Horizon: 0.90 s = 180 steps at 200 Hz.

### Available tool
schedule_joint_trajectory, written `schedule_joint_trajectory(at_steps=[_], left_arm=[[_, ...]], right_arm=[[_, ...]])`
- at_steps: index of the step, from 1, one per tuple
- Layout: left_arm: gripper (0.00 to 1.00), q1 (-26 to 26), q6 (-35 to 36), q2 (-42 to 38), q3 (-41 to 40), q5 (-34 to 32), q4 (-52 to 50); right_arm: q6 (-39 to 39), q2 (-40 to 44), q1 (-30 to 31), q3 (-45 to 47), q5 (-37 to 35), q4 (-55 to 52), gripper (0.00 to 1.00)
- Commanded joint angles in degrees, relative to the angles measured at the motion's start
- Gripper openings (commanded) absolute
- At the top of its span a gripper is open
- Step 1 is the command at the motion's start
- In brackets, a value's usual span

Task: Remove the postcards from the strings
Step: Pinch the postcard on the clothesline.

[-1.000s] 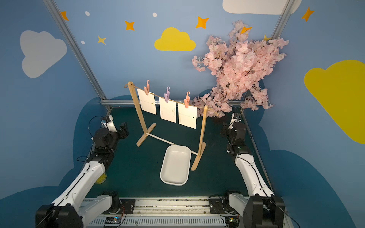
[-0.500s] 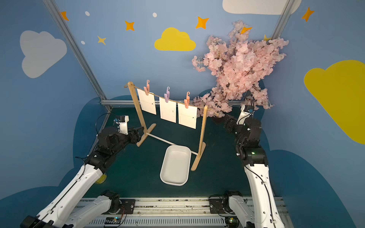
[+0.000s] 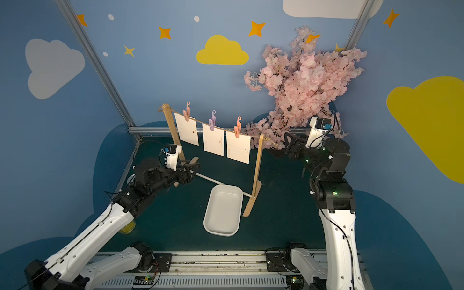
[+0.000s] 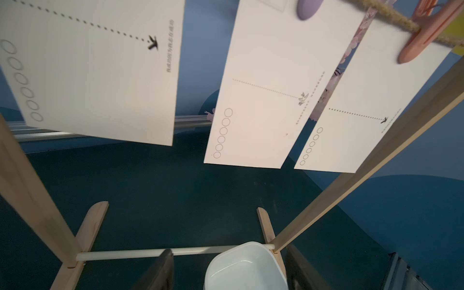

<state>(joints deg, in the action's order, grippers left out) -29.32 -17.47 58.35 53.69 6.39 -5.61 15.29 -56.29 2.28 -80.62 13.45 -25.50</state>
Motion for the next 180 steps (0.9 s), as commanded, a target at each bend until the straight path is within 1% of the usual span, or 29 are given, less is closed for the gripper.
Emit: schedule_joint_trajectory(at_steps=[1, 15, 38, 81, 152, 180], left_arm=[[0.70, -2.38, -0.13, 1.79, 2.56, 2.17, 3.58], [0.70, -3.97, 0.70, 3.41, 4.20, 3.03, 4.61], [0.70, -6.20, 1.94, 6.55, 7.53, 4.63, 5.59], [0.71, -9.14, 4.53, 12.48, 13.05, 4.73, 6.21], [0.71, -10.66, 5.61, 20.74, 19.60, 6.33, 7.01], [0.71, -10.93, 6.14, 23.07, 22.42, 6.38, 6.76]], right_arm=[[0.26, -0.46, 0.72, -3.23, 3.24, -1.48, 0.67], [0.24, -0.96, 1.02, -5.22, 4.02, -2.23, 0.67], [0.85, -1.67, 2.27, -7.23, 7.30, -1.46, 0.67], [-0.19, -4.26, 6.39, -11.62, 9.78, -2.21, 0.68], [0.14, -10.00, 10.31, -19.07, 13.91, -3.46, 0.68], [0.12, -11.38, 10.81, -20.72, 13.53, -3.35, 0.69]])
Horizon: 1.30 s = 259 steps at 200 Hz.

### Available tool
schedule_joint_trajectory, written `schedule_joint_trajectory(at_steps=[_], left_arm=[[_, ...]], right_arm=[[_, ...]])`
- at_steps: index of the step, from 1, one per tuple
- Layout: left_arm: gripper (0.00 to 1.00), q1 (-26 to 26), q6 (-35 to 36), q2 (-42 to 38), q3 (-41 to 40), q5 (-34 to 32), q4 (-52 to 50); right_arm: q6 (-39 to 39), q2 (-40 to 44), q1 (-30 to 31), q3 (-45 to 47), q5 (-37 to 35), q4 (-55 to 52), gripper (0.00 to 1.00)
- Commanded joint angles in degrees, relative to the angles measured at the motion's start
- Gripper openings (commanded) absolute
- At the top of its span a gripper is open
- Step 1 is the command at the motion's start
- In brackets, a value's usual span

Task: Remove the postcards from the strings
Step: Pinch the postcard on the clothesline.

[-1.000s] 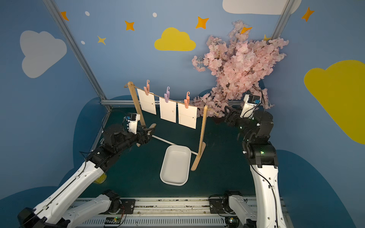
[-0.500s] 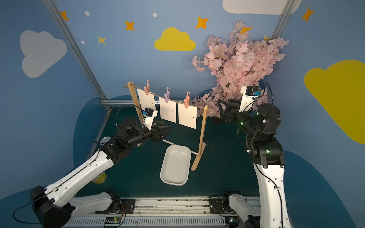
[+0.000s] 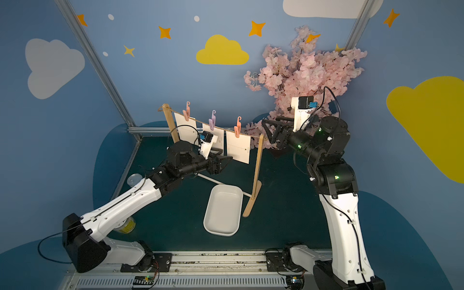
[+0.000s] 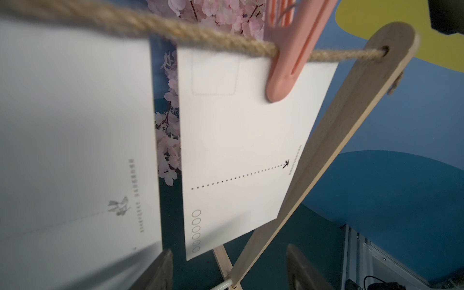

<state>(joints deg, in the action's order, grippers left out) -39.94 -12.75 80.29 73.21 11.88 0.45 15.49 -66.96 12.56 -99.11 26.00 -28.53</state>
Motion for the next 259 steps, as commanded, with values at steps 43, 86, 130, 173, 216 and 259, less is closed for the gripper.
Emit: schedule_joint_trajectory(at_steps=[43, 86, 130, 173, 216, 259], left_arm=[[0.72, -0.31, 2.12, 4.29, 7.22, 1.91, -0.02], [0.73, -0.40, 2.45, 5.73, 7.89, 3.90, 1.39], [0.75, -0.14, 2.03, 5.62, 6.48, 7.31, 4.39], [0.78, 0.96, 0.43, 6.58, 5.89, 10.51, 6.99], [0.80, 2.20, -2.00, 7.59, 4.95, 12.13, 9.20], [0.81, 3.76, -4.90, 8.77, 4.13, 14.31, 11.93]], right_arm=[[0.40, -3.59, 0.95, -6.07, 2.55, -1.07, 0.70], [0.29, -5.33, 1.32, -7.67, 3.35, -1.03, 0.70], [0.01, -5.95, 1.59, -7.68, 3.30, -2.01, 0.71], [0.19, -6.03, 1.68, -7.39, 3.31, -1.44, 0.73], [0.11, -6.09, 1.97, -7.33, 3.66, -1.43, 0.73], [-0.13, -6.34, 2.21, -7.33, 3.96, -1.60, 0.74]])
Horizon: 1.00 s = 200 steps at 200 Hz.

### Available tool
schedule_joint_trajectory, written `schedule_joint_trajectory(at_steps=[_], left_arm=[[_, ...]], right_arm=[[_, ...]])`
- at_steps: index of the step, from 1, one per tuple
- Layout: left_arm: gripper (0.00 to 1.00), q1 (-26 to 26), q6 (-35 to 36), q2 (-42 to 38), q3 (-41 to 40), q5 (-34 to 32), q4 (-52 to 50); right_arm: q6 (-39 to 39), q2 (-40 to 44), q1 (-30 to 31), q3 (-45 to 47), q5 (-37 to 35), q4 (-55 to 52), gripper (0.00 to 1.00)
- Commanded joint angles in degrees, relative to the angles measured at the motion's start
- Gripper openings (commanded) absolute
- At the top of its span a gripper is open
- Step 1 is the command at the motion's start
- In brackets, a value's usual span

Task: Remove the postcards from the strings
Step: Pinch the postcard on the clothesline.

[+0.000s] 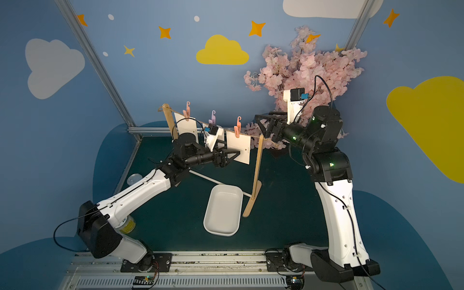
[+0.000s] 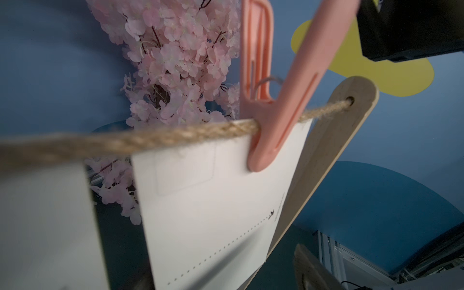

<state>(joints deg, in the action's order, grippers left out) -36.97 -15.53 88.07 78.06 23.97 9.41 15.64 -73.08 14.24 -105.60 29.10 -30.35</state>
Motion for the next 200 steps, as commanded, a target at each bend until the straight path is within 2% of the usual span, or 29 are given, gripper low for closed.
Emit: schedule_joint_trajectory(at_steps=[1, 130, 200], left_arm=[[0.81, 0.77, -2.13, 1.02, -0.72, 2.31, 3.02], [0.79, 1.03, -4.92, 3.07, -1.77, 4.95, 7.64], [0.74, 1.29, -5.95, 2.47, -3.57, 5.36, 10.55]], right_arm=[[-0.32, -0.22, 0.52, -0.83, 0.86, 0.21, 0.74], [-0.73, -1.27, 1.23, -0.83, 2.68, 0.27, 0.74], [-0.61, -2.63, 2.07, -1.38, 3.33, 0.50, 0.74]])
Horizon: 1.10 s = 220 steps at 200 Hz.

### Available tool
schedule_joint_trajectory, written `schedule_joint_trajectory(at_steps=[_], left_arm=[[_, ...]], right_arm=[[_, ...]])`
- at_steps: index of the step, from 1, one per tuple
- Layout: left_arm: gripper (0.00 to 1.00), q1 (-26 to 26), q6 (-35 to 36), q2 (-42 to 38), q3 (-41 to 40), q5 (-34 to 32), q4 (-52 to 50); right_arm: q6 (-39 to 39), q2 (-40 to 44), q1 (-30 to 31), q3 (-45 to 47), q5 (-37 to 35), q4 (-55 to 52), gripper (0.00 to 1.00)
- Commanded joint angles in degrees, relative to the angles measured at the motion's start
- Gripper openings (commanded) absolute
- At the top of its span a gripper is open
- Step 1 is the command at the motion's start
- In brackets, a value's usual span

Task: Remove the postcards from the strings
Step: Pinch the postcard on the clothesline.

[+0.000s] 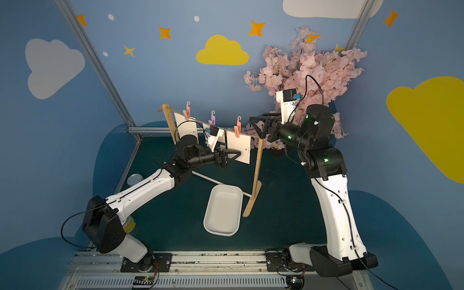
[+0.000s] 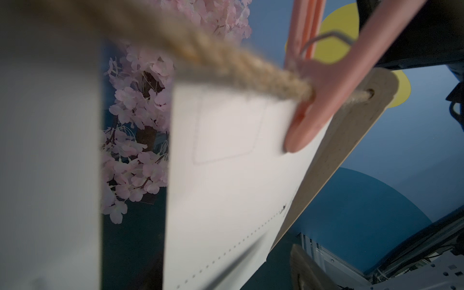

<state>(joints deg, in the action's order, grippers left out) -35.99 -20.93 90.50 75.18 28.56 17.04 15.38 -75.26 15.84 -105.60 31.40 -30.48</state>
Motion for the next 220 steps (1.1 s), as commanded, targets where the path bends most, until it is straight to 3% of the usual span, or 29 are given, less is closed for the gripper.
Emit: schedule_joint_trajectory(at_steps=[1, 220], left_arm=[[0.74, 0.35, -0.53, -0.01, -0.71, 0.83, 2.96], [0.41, 1.93, -3.26, -1.36, -2.93, 3.66, 6.29]], right_arm=[[-0.35, -0.43, 0.54, -1.37, 1.08, 0.75, 0.74], [-1.28, -5.34, 3.05, -5.93, 3.73, -0.54, 0.74]])
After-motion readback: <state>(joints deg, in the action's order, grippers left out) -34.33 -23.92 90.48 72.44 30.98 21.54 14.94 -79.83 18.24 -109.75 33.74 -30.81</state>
